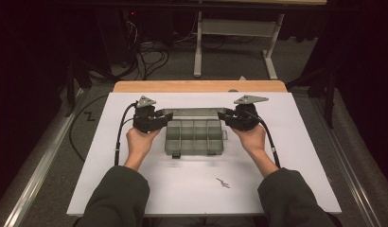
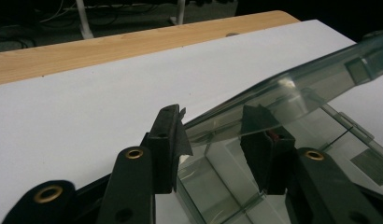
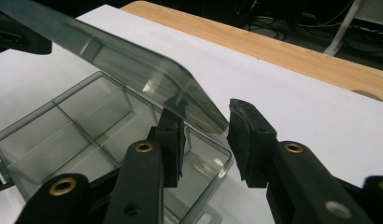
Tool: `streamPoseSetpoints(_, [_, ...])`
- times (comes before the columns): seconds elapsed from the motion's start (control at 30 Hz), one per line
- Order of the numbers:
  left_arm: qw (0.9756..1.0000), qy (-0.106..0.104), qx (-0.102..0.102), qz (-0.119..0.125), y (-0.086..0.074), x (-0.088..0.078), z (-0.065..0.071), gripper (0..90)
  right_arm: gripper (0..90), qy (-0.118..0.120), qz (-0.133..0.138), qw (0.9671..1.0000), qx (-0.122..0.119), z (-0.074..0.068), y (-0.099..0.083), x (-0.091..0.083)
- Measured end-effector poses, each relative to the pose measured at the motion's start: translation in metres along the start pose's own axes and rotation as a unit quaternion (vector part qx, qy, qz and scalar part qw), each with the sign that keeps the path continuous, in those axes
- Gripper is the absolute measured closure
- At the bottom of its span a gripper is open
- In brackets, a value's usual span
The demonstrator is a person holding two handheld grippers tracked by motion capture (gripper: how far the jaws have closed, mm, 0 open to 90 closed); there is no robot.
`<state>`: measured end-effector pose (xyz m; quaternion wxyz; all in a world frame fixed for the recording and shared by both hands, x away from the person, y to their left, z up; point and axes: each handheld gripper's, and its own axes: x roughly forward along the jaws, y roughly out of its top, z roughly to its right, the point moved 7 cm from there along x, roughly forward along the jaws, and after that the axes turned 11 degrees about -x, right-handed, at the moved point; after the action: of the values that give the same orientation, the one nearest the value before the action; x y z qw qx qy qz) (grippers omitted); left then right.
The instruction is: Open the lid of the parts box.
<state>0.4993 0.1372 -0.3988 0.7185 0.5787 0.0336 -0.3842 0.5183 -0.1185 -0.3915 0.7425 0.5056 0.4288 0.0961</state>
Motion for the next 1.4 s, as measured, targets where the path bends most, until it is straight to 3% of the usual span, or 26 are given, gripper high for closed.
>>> streamPoseSetpoints(0.33, [0.9999,0.009,-0.010,0.003,0.004,0.012,-0.006,55.8,70.2,-0.008,-0.012,0.9996,0.023,0.007,-0.003,0.014])
streamPoseSetpoints(0.6, [0.9992,0.008,-0.038,0.005,0.002,0.025,-0.014,57.0,69.6,-0.015,-0.018,0.9993,0.030,0.013,-0.002,0.025])
streamPoseSetpoints(1.0, [0.9979,0.016,-0.064,0.002,-0.002,0.038,-0.024,62.5,70.2,-0.017,-0.031,0.9980,0.053,0.020,-0.012,0.043])
streamPoseSetpoints(1.4, [0.9956,0.038,-0.084,-0.017,-0.010,0.052,-0.032,66.9,76.3,-0.030,-0.064,0.9969,0.033,0.024,-0.018,0.055])
